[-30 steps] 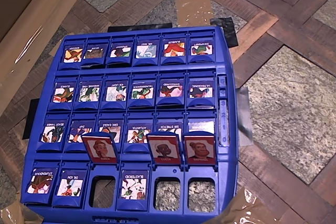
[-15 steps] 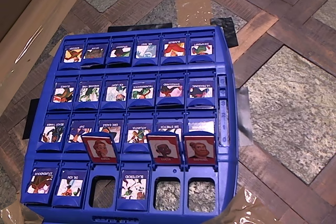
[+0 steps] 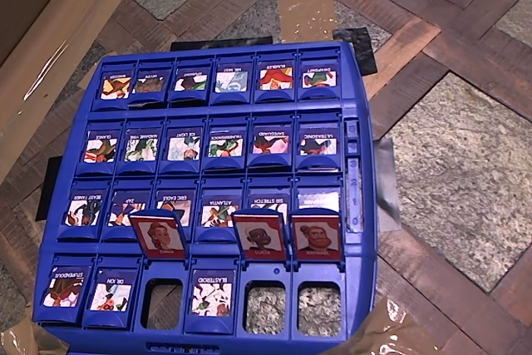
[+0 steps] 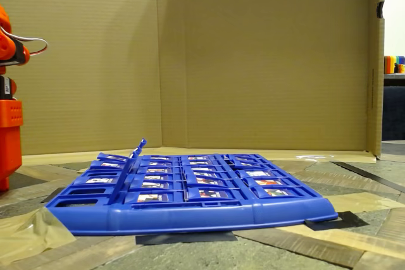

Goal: Flip A5.

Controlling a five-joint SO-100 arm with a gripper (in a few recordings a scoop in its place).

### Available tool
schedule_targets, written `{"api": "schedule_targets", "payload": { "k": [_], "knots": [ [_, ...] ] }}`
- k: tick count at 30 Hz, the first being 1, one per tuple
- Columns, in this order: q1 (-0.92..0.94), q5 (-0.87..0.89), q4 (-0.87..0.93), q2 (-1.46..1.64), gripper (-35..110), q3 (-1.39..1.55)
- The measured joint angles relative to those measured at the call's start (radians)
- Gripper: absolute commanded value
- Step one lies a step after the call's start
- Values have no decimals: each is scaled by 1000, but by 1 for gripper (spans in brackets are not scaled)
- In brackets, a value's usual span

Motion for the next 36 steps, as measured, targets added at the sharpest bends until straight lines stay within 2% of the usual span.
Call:
{"api": "schedule_targets", "payload": {
  "k": [36],
  "knots": [
    [0, 35, 21, 0, 0, 0]
  ]
}}
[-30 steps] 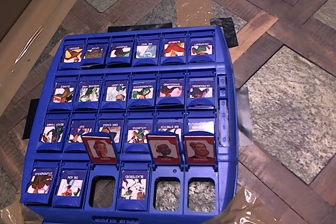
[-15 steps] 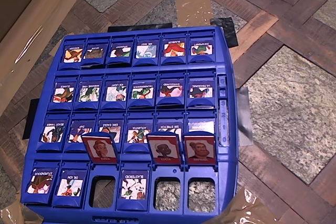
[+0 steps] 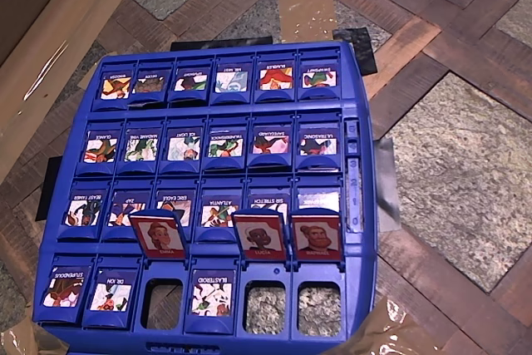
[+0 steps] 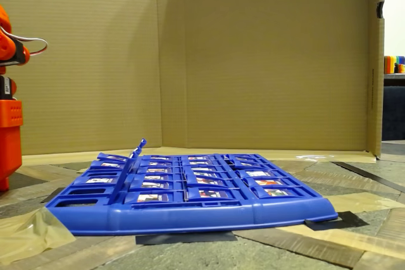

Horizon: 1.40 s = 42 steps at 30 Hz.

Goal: Flip A5.

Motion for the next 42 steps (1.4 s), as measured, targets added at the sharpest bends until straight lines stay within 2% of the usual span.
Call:
{"api": "schedule_targets", "payload": {
  "k": [8, 20, 33, 42],
  "knots": [
    [0, 0, 121, 0, 0, 0],
    [51, 0, 407, -77, 0, -21],
    [141, -6, 953, -264, 0, -156],
    [207, -6, 1247, -423, 0, -268]
  ]
}}
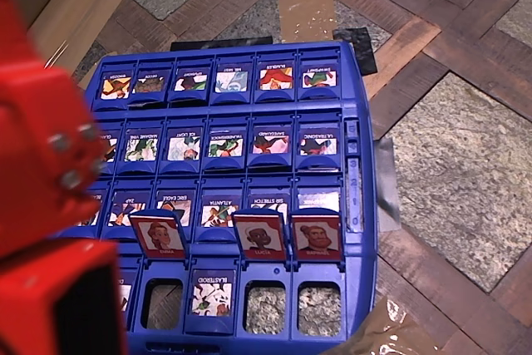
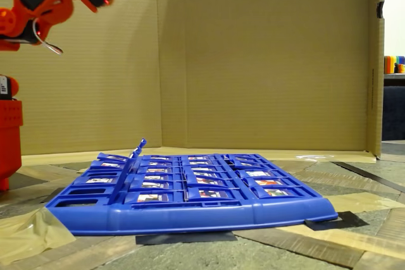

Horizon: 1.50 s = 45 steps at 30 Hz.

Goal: Flip A5.

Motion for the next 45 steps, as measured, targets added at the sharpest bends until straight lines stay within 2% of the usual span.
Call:
{"api": "schedule_targets", "payload": {
  "k": [28, 41, 45],
  "knots": [
    [195, -18, 822, -612, 0, -469],
    [258, -89, 1195, -881, 0, -675],
    [278, -117, 1262, -934, 0, -698]
  ]
}}
